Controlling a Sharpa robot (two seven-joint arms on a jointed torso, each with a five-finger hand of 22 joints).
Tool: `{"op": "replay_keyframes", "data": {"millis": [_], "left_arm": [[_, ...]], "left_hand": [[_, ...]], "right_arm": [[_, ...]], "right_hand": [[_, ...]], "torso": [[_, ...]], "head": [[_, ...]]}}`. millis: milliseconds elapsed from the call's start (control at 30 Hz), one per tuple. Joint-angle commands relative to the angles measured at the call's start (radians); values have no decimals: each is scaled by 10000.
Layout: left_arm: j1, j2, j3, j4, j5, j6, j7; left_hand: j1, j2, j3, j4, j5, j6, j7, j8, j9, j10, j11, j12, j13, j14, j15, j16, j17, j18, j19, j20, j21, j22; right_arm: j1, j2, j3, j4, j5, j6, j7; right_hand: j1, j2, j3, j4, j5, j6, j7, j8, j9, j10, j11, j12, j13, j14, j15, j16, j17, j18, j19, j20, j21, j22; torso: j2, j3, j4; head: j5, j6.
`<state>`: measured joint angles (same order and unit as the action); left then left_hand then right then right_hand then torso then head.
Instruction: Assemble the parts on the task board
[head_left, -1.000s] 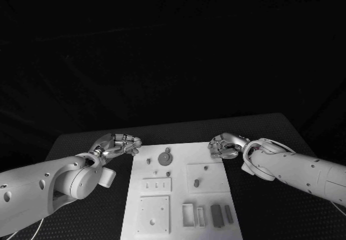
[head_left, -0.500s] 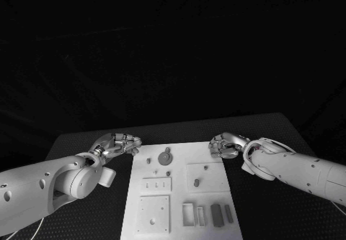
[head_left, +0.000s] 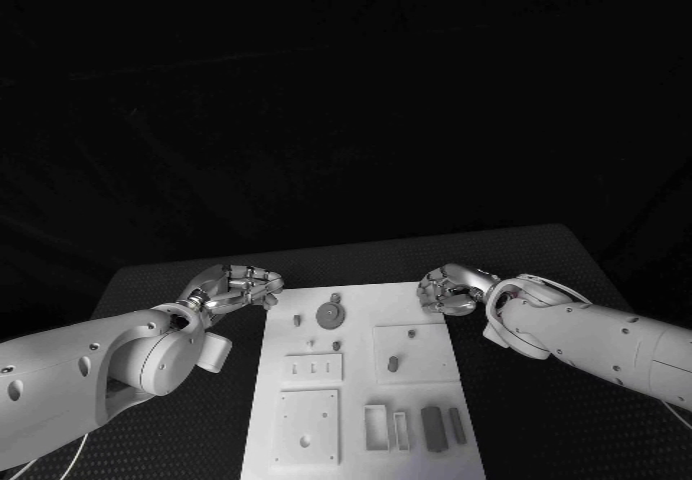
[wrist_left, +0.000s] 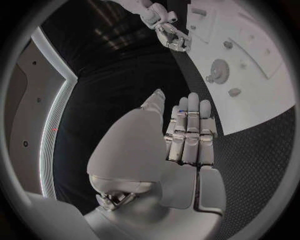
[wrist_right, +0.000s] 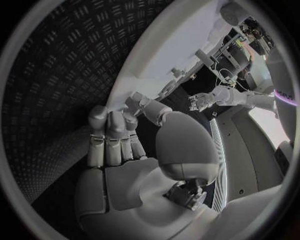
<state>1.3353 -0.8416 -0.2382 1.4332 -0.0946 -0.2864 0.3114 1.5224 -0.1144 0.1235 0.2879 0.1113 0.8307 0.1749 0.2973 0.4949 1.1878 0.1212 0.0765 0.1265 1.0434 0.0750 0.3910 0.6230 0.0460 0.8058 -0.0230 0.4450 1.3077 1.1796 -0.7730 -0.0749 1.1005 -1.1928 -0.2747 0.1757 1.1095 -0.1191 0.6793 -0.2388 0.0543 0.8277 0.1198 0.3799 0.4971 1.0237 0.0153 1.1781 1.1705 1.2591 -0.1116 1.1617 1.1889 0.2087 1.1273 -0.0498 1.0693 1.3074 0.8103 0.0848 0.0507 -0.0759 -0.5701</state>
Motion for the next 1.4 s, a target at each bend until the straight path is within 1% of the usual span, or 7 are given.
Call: {"op": "replay_keyframes", "data": {"millis": [33,567,867,1000,1033,1233,1400], "left_arm": [[4,10,7,20,31,146,74],[4,11,7,10,31,150,68],[4,27,7,-6,-7,202,12],[4,26,7,-23,-53,290,-12],[4,26,7,-29,-69,310,-20],[7,35,9,-56,-89,408,-32],[12,55,15,-48,-285,459,-256]], "left_hand": [[59,58,-75,2,-46,-1,32,-51,16,-4,36,-27,17,16,27,-51,15,189,-58,11,36,89],[63,56,-75,1,-46,-3,32,-56,18,-12,34,-36,16,16,27,-59,22,189,-60,11,37,88],[36,94,-69,10,-45,97,-2,-11,53,137,-13,27,61,29,27,-81,52,187,-62,12,45,88],[23,99,-69,11,-43,133,-16,6,64,185,-33,47,75,33,27,-87,59,186,-65,12,45,87],[-7,146,-62,11,-47,265,-102,75,100,393,-128,152,132,35,29,-99,71,182,-71,14,49,89],[-78,271,-50,7,-49,695,-297,241,186,807,-326,299,249,72,15,-149,144,184,-84,1,71,93],[-131,372,-64,11,-56,987,-424,307,204,1038,-427,356,312,145,-12,-147,215,181,-80,-16,93,95]], "right_arm": [[-36,8,-17,34,-193,108,-155],[-68,-27,-17,213,-202,-367,-344],[-70,-88,-16,456,-178,-1050,-731],[-69,-148,-15,632,-146,-1177,-923],[-69,-166,-14,684,-146,-1157,-960],[-51,-295,-9,1051,-206,-1190,-1237],[158,-330,-5,1564,-763,-1271,-1846]], "right_hand": [[1,134,34,-41,-58,2050,-288,74,36,-201,-318,71,-13,8,-93,62,15,531,46,-13,44,92],[-277,499,-149,-438,-60,2082,-382,419,567,-129,-409,125,14,37,-179,34,30,531,74,-30,35,54],[-320,554,-180,-495,-57,2082,-406,478,677,-125,-428,140,27,36,-196,29,34,531,75,-37,31,48],[-310,566,-173,-511,-58,2092,-415,489,697,-117,-436,148,32,39,-203,30,36,531,80,-43,34,48],[-307,571,-170,-516,-57,2096,-418,493,704,-113,-439,152,34,41,-206,31,36,531,83,-46,36,48],[-297,595,-164,-537,-56,2112,-436,502,732,-91,-456,166,39,55,-220,41,43,531,101,-62,53,54],[-286,592,-171,-547,-56,2154,-466,507,759,-42,-484,170,30,89,-241,63,53,531,131,-80,87,67]], "torso": [[1,0,5],[-1,1,2],[0,0,13],[-1,-3,14],[0,-3,12],[-1,-16,7],[2,-26,5]], "head": [[-15,-10],[-13,-34],[-15,-46],[-15,-43],[-11,-44],[-4,-39],[-21,14]]}}
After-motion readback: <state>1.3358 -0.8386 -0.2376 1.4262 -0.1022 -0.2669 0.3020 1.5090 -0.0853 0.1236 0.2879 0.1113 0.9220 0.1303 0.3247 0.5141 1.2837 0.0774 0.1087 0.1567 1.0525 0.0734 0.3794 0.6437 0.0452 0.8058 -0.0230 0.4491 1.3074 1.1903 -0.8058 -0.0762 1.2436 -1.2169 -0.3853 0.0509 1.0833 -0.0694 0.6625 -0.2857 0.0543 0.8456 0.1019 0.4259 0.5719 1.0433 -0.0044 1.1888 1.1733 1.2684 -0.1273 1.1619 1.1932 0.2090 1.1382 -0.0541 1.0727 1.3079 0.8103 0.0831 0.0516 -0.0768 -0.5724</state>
